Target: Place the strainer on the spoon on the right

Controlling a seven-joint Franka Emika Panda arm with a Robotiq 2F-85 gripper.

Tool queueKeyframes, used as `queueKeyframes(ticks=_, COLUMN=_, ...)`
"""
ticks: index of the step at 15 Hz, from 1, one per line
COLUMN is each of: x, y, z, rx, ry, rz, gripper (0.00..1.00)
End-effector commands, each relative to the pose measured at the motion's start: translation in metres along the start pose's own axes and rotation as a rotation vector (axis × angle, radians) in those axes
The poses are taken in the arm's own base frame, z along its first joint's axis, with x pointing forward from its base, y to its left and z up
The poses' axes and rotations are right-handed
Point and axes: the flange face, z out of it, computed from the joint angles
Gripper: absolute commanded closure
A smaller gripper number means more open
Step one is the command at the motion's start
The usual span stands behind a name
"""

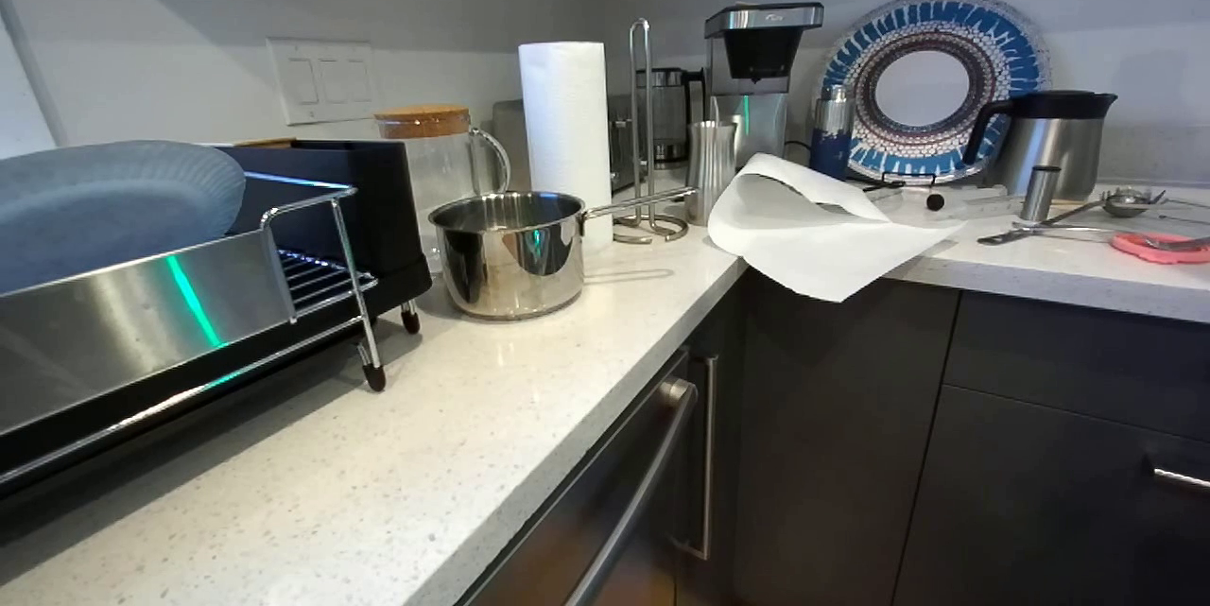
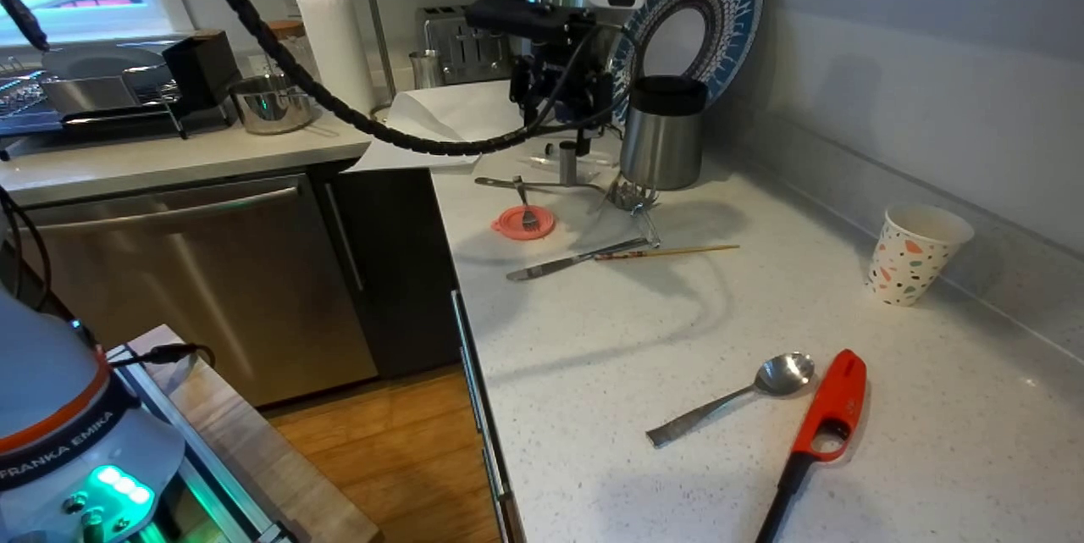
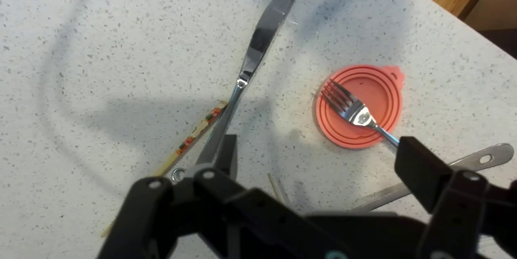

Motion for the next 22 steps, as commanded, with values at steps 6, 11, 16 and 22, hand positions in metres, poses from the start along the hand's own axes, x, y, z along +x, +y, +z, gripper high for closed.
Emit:
queueKeyframes(ticks=6, x=0.031, y=0.01, z=0.004, rx=-0.034, ry=-0.005, rz=-0.163, gripper=0.0)
queueKeyframes(ticks=11, x=0.063, y=0.022, z=0.023, rx=-0.028, ry=-0.038, rz=-0.274, gripper=0.0)
queueKeyframes(ticks=16, x=0.09, y=0.032, z=0.053, rx=-0.049, ry=-0.059, rz=-0.355, gripper=0.0)
queueKeyframes(ticks=22, x=0.1, y=0.076, z=0.077, rx=-0.011, ry=-0.04, rz=-0.552, gripper=0.0)
